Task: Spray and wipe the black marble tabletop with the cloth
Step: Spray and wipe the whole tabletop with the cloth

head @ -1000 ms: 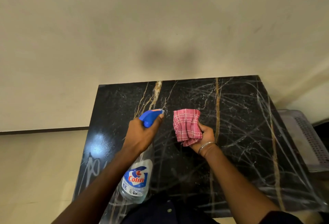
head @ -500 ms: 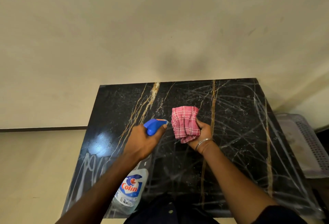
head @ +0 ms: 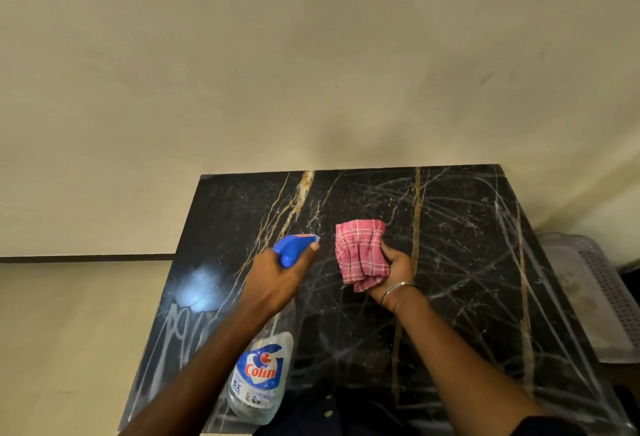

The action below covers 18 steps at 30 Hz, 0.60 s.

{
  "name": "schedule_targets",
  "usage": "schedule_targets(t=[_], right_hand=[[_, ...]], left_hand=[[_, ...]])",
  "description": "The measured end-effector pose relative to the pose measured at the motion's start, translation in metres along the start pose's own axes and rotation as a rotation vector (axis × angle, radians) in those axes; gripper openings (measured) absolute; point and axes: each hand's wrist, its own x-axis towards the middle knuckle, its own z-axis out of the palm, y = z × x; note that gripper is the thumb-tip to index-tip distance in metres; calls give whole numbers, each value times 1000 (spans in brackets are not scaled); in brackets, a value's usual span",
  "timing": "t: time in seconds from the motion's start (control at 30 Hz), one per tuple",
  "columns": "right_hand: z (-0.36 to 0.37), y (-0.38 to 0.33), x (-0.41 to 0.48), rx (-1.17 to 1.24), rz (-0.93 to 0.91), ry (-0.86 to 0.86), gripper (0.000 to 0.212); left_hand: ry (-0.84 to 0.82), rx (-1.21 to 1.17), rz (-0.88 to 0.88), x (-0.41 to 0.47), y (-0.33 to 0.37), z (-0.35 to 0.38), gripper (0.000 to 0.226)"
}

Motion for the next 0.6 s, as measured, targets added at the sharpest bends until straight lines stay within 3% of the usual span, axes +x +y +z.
schedule_targets(t=[0.1,0.2,0.33,0.43,0.47,0.6], right_hand=[[10,6,14,-101,-108,91,43],[27,10,35,-385,-329,179,35],[32,25,73,-1466,-842,107,40],[37,55,90,-2246,-664,58,54],[41,67,94,-2408,-598,35,57],[54,90,102,-2598,-590,-48,63]], left_hand=[[24,8,-42,5,-14,-21,35],[24,27,-65,14,-32,-44,32],[32,22,-89,26,-57,-73,38],[19,34,-94,34,-68,-88,53],[12,36,-100,38,-72,-93,55],[-20,40,-130,51,-87,-107,57]])
